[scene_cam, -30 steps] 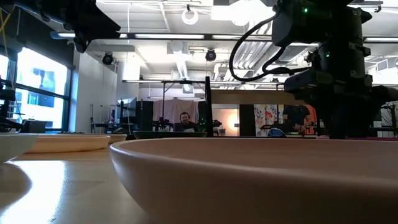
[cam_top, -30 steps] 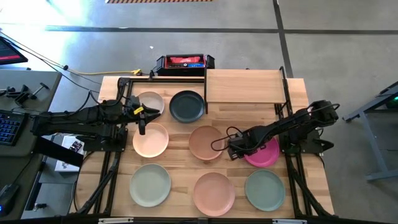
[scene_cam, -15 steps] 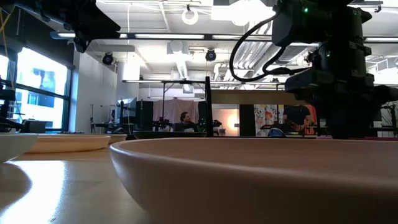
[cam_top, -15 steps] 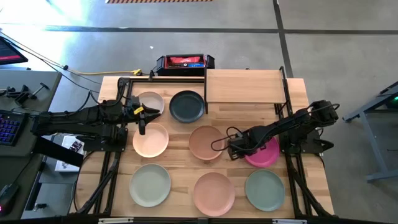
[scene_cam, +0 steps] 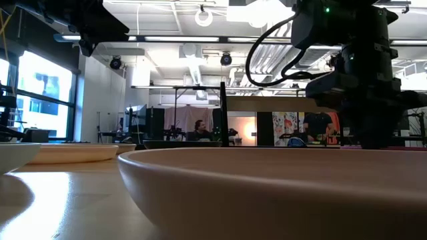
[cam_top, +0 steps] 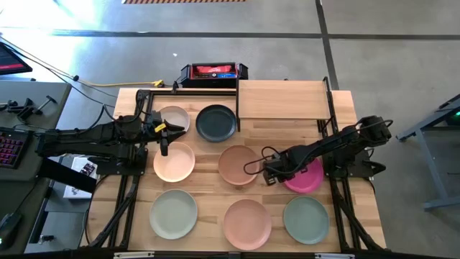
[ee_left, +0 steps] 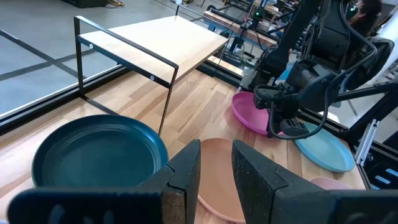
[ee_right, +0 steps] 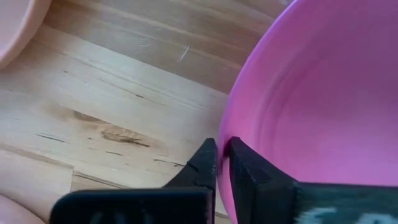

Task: Place and stack plates onto a shelf
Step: Put the pink plate on the shelf

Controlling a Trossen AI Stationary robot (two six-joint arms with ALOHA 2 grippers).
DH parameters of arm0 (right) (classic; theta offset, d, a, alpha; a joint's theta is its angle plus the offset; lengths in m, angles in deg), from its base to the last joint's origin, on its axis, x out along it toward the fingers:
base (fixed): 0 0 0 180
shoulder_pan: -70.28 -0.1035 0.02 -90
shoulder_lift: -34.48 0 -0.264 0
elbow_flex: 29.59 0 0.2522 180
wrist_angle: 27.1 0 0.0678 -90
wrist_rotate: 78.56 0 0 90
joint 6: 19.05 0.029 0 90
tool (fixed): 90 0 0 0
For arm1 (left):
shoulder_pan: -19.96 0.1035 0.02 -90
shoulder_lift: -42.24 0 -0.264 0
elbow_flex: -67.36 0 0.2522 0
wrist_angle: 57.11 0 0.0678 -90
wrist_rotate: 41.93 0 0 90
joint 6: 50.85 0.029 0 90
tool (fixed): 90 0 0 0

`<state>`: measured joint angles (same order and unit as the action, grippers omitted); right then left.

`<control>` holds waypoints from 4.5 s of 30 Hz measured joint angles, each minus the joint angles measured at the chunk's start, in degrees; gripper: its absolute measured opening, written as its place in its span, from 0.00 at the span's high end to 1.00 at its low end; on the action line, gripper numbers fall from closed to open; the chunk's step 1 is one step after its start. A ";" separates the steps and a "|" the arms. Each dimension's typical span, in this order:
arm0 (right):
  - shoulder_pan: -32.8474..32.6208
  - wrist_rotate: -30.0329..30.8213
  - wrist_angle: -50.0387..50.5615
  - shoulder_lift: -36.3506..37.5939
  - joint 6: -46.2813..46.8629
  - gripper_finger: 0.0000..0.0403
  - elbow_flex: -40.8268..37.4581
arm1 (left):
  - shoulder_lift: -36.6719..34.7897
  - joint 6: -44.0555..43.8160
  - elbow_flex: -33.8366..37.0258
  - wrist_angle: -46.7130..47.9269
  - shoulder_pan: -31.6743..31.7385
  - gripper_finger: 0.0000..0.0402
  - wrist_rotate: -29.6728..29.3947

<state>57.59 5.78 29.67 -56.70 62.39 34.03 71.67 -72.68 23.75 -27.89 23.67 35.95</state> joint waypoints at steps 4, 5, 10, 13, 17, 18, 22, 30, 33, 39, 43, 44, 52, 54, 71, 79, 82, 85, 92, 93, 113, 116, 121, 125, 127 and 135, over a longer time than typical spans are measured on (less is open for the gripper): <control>-0.28 -0.68 0.51 -0.02 -0.98 1.00 2.48 | -0.01 0.02 -0.01 0.00 0.01 0.80 0.00; -0.43 -0.68 1.32 -0.02 -1.58 1.00 3.16 | 0.00 0.01 0.00 0.00 0.00 0.80 0.00; -1.44 0.92 4.94 -0.02 -2.50 1.00 7.48 | 0.00 1.08 0.00 0.02 0.02 0.80 -0.01; -2.18 1.53 7.75 -0.02 -3.47 1.00 10.72 | 0.00 1.47 -0.01 0.02 0.01 0.80 -0.02; -3.45 3.72 12.50 -0.02 -4.64 1.00 15.49 | 0.00 1.47 0.00 0.02 0.00 0.80 -0.02; -3.69 4.22 13.33 -0.02 -4.99 1.00 16.68 | 0.00 1.49 0.00 0.02 0.00 0.80 -0.02; -4.51 5.91 16.77 -0.04 -5.55 1.00 20.86 | 0.00 1.49 0.00 0.01 0.01 0.80 -0.02; -5.38 9.60 21.19 -0.07 -8.54 1.00 28.79 | 0.00 1.49 0.00 0.00 0.00 0.80 0.00; -5.38 10.24 21.98 -0.07 -11.03 1.00 31.67 | 0.00 1.49 0.00 0.00 0.00 0.80 0.00; -5.38 11.90 23.88 -0.07 -18.12 1.00 38.60 | 0.00 1.49 0.00 0.00 0.00 0.80 -0.02; -5.38 15.84 29.05 -0.07 -21.02 1.00 44.58 | 0.00 1.49 0.00 0.00 0.00 0.80 0.00; -5.35 17.15 30.84 -0.07 -21.52 1.00 46.17 | 0.00 1.49 0.00 -0.01 0.00 0.80 -0.02; -2.82 28.64 47.46 -0.05 -24.89 1.00 57.25 | 0.00 1.49 0.00 -0.04 0.00 0.80 -0.11; -1.41 29.87 46.57 0.46 -30.16 1.00 57.97 | 0.02 1.53 -0.01 -0.09 0.01 0.80 -0.67; 18.47 31.78 47.03 0.85 -58.24 1.00 53.51 | 0.07 2.02 0.00 -0.39 0.02 0.80 -4.92; 25.42 32.06 46.96 1.90 -63.12 1.00 45.11 | 0.07 2.04 0.00 -0.37 0.02 0.80 -8.72; 26.83 32.21 46.82 2.03 -64.98 1.00 42.67 | 0.07 2.05 0.00 -0.37 0.02 0.80 -9.59; 28.04 32.47 45.95 2.03 -66.22 1.00 40.10 | 0.07 2.04 0.00 -0.37 0.02 0.80 -9.87; 30.11 31.94 44.61 2.03 -67.06 1.00 36.17 | 0.07 2.06 0.00 -0.31 0.02 0.80 -10.74; 30.31 31.94 44.54 2.03 -67.00 1.00 36.17 | 0.07 2.07 0.00 -0.31 0.02 0.80 -10.79; 36.43 26.15 42.44 2.03 -70.76 1.00 36.17 | 0.04 3.50 0.00 -0.30 0.02 0.80 -11.17; 37.02 25.98 42.42 2.03 -71.42 1.00 36.17 | 0.04 3.48 0.00 -0.31 0.02 0.80 -11.15; 37.81 25.00 42.40 2.03 -71.46 1.00 36.17 | 0.04 3.46 0.00 -0.31 0.01 0.80 -11.17; 38.21 23.60 42.42 2.03 -71.42 1.00 36.17 | 0.04 3.46 0.00 -0.31 0.02 0.80 -11.17; 38.21 23.44 42.43 2.03 -71.41 1.00 36.17 | 0.04 3.46 0.00 -0.31 0.02 0.80 -11.17; 38.21 24.46 42.46 2.03 -71.38 0.84 36.17 | 0.04 3.46 0.00 -0.31 0.02 0.80 -11.17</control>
<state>95.79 30.24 72.13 -54.67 -8.99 70.21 71.71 -69.22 23.75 -28.19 23.69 24.78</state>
